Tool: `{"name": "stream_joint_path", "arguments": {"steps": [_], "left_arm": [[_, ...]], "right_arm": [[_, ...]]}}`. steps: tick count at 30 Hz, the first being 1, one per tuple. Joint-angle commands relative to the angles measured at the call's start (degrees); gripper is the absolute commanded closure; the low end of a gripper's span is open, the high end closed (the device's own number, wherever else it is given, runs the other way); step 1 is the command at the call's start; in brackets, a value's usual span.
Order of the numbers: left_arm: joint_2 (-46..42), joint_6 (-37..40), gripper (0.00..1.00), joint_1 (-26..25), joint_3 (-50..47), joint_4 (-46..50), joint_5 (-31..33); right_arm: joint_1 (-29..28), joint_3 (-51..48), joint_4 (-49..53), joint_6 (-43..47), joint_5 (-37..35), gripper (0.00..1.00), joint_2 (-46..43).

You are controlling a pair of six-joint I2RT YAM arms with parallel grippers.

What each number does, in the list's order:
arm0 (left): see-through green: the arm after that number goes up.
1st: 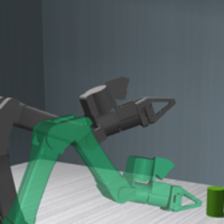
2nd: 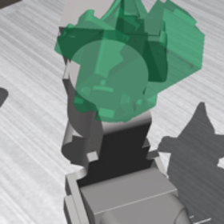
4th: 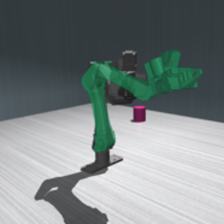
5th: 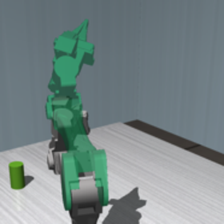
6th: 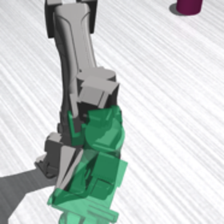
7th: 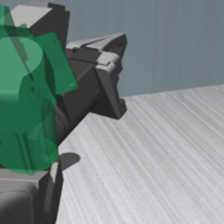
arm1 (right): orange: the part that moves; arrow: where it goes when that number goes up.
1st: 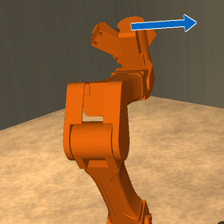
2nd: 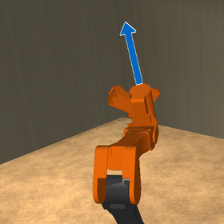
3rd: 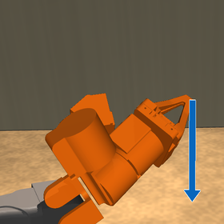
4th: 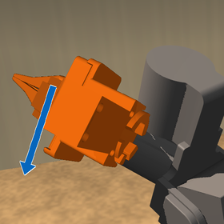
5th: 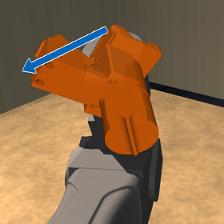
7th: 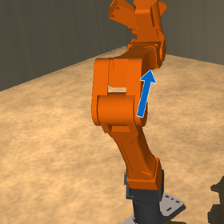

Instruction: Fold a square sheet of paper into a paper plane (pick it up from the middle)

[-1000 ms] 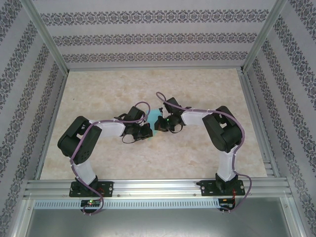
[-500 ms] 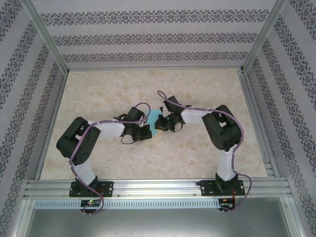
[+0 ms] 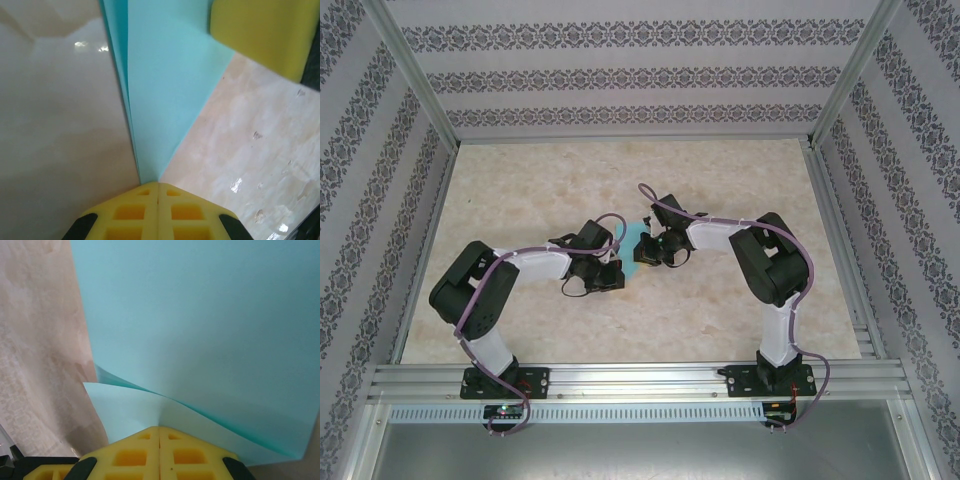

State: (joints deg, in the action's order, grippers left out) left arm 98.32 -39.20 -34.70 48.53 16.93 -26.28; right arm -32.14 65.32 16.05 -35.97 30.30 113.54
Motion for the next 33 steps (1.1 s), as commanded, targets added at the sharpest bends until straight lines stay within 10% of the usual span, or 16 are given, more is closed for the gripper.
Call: {"name": "stream_joint_path", "arguments": {"steps": [1, 16, 33], "left_arm": [[-0.71, 2.25, 0.97, -1.38, -1.02, 9.67, 0.51], [-1.8, -7.22, 0.96, -1.34, 1.81, -9.91, 6.89], [3.7, -5.41, 0.96, -0.46, 6.7, -4.93, 15.28]], "right_arm": [[0.86, -0.11, 3.83, 0.24, -5.35, 0.94, 1.82], [3.05, -3.72, -6.72, -4.27, -4.57, 0.88, -9.43], [6.85, -3.33, -3.64, -2.99, -2.34, 0.64, -5.32]]}}
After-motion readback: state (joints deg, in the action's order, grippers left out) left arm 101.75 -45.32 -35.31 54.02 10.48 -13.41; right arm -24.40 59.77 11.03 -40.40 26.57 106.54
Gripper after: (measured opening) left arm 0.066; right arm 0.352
